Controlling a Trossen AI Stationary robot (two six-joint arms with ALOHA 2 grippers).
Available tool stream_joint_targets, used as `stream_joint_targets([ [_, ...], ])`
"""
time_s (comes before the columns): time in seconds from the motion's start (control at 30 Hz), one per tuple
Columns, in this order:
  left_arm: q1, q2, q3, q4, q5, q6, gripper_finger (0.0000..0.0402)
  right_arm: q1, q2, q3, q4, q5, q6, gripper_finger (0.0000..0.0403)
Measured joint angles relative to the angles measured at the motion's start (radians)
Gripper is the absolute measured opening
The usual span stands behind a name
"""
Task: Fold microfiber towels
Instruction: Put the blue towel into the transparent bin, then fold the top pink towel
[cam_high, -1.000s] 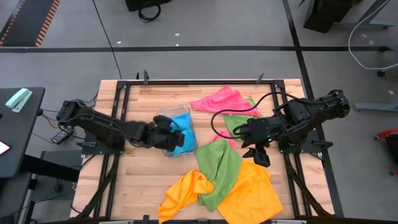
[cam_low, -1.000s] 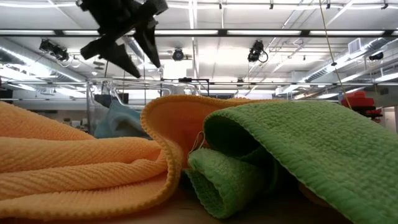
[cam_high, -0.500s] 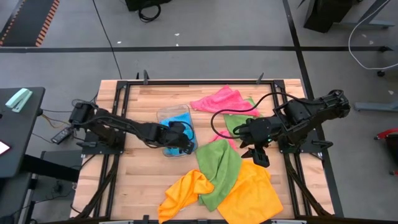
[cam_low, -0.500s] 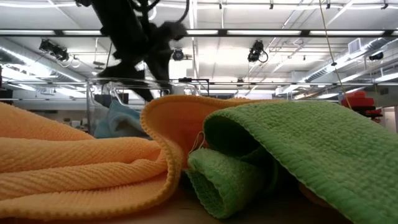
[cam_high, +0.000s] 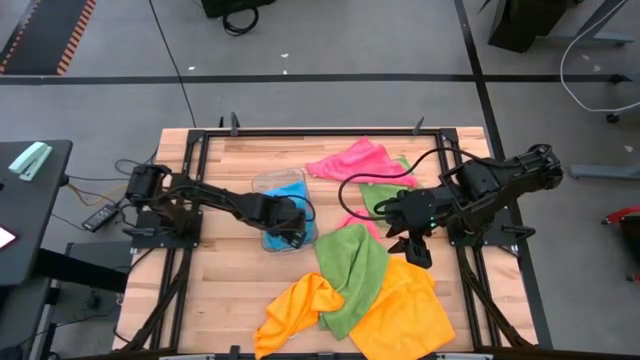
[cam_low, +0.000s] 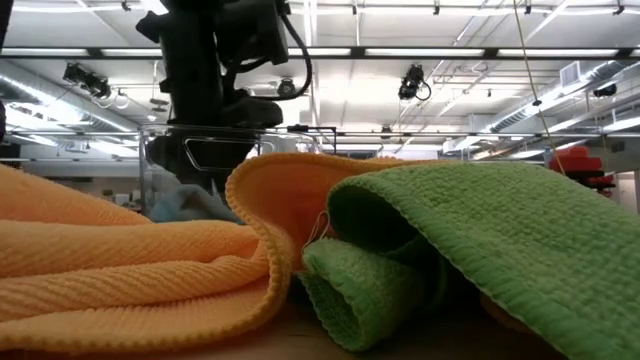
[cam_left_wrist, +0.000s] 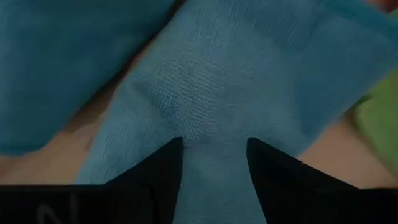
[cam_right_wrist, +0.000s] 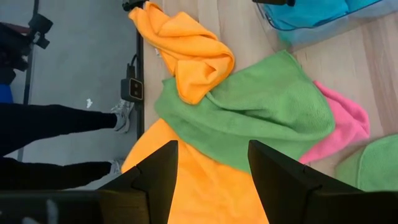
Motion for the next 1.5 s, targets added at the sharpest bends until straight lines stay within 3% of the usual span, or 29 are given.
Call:
stream_joint_targets([
  [0.17,-0.004,-0.007,0.007,-0.003,-0.007,0.024,0.0178,0.000,0.000,0.000,-0.001,0.000,-0.001,0.0203],
  [0.33,-0.009,-0.008,0.094,-0.049,-0.012,0.130,0.0177,0.000,0.000,0.000,-0.001,0.000,-0.008,0.0203],
  [0.6,-0.007,-0.007,0.149,-0.014,-0.154,0.212,0.0172,0.000,0.000,0.000,0.001,0.000,-0.012,0.0203],
  [0.9,-0.022,0.114,0.143,0.079,-0.152,0.217,0.0172,0.000,0.000,0.000,0.007,0.000,-0.011,0.0203],
  [1.07,-0.026,0.157,0.145,0.081,-0.063,0.211,0.0172,0.000,0.000,0.000,0.006,0.000,-0.002,0.0203],
  [1.5,-0.025,0.024,0.213,-0.019,-0.045,0.258,0.0172,0.000,0.000,0.000,0.004,0.000,-0.041,0.0203],
])
